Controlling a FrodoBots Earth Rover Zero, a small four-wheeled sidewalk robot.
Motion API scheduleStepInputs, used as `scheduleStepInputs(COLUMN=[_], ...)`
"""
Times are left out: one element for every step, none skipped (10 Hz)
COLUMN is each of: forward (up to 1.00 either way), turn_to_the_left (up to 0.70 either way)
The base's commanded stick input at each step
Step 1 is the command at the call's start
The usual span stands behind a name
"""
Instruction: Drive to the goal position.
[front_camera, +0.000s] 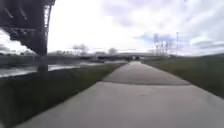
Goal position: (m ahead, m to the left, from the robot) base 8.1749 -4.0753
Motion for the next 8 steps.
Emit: scheduleStepInputs(forward=[0.94, 0.94, 0.95, 0.95, 0.96, 0.99, 1.0, 1.0], turn_to_the_left=[0.01, 0.02, 0.03, -0.13, -0.28, -0.39, -0.4, -0.4])
